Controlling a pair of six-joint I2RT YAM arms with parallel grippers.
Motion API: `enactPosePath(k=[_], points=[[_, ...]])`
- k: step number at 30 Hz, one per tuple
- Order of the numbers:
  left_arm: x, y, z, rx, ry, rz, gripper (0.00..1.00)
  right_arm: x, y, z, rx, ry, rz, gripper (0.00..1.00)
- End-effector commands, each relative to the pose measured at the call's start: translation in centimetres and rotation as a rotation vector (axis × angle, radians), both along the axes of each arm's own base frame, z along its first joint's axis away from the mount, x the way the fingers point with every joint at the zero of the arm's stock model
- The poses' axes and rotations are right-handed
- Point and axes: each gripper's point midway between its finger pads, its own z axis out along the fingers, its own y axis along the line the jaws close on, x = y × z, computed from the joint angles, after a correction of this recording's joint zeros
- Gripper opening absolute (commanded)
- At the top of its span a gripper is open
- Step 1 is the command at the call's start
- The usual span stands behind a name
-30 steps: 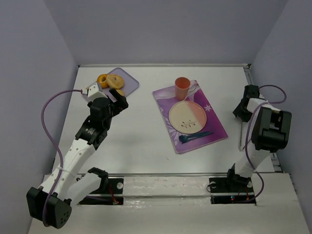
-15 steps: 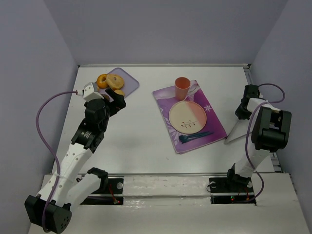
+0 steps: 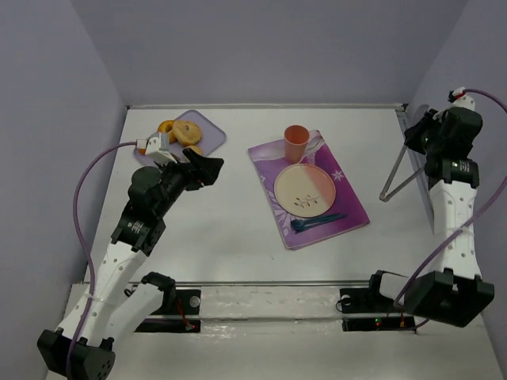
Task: Place the bread
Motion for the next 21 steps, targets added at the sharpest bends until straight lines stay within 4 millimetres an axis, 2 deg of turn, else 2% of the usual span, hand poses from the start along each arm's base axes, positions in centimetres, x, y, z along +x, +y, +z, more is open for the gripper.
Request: enactPosePath(k=[1, 2, 3, 4, 6, 7, 8, 10, 11, 12, 13, 14, 15, 16, 17, 18, 19, 21], points=[[-3.2, -5.5, 2.6, -0.057, -0.140, -0.382, 0.99, -3.2, 10.4, 11.2, 0.086, -0.349, 0.558, 0.07], [-3.6, -6.3, 3.3, -0.080, -0.183, -0.430, 0.99, -4.5, 12.4, 12.8, 0.133, -0.410, 0.658, 0.07], [-4.6, -7.4, 3.3, -0.106, -0.184, -0.514, 0.99, -6.6, 15.7, 13.1, 0.191, -0.436, 0.839, 0.07], [-5.1, -8.0, 3.6, -0.116, -0.201, -0.559, 0.99, -7.6, 17.0, 15.6, 0.161, -0.549, 0.917, 0.07], [-5.7, -9.5, 4.1, -0.127, -0.231, -0.634, 0.99, -10.9, 19.5, 18.0, 0.213, -0.635, 1.031, 0.07], [-5.7, -10.1, 4.4, -0.119, -0.245, -0.651, 0.99, -12.1, 21.0, 18.4, 0.238, -0.655, 1.092, 0.07], [-5.7, -10.6, 5.4, -0.121, -0.274, -0.663, 0.99, -13.6, 22.1, 19.8, 0.236, -0.713, 1.146, 0.07], [-6.1, -12.5, 5.4, -0.121, -0.285, -0.722, 0.99, -15.5, 24.4, 20.5, 0.283, -0.742, 1.250, 0.07], [-6.3, -13.0, 6.9, -0.132, -0.348, -0.740, 0.99, -16.6, 25.2, 21.6, 0.305, -0.787, 1.298, 0.07], [-6.1, -13.7, 6.9, -0.135, -0.358, -0.758, 0.99, -16.5, 25.8, 21.6, 0.338, -0.785, 1.327, 0.07], [-6.9, -14.7, 7.4, -0.135, -0.392, -0.800, 0.99, -17.2, 26.4, 22.2, 0.328, -0.840, 1.375, 0.07], [-7.1, -15.3, 8.4, -0.138, -0.444, -0.822, 0.99, -18.1, 27.5, 22.4, 0.395, -0.835, 1.429, 0.07], [-7.9, -16.0, 8.9, -0.138, -0.473, -0.858, 0.99, -17.5, 28.2, 22.1, 0.434, -0.827, 1.453, 0.07], [-8.0, -16.3, 9.3, -0.135, -0.503, -0.864, 0.99, -17.8, 28.7, 22.2, 0.458, -0.838, 1.486, 0.07], [-7.6, -16.6, 10.1, -0.123, -0.547, -0.849, 0.99, -19.3, 29.5, 23.1, 0.483, -0.890, 1.556, 0.07], [-7.5, -16.9, 10.4, -0.119, -0.559, -0.848, 0.99, -19.7, 30.0, 23.2, 0.500, -0.906, 1.586, 0.07], [-7.3, -17.1, 10.6, -0.119, -0.566, -0.847, 0.99, -19.0, 30.5, 23.0, 0.528, -0.897, 1.602, 0.07], [-7.1, -17.7, 11.3, -0.126, -0.587, -0.855, 0.99, -19.9, 31.8, 23.7, 0.560, -0.926, 1.664, 0.07]])
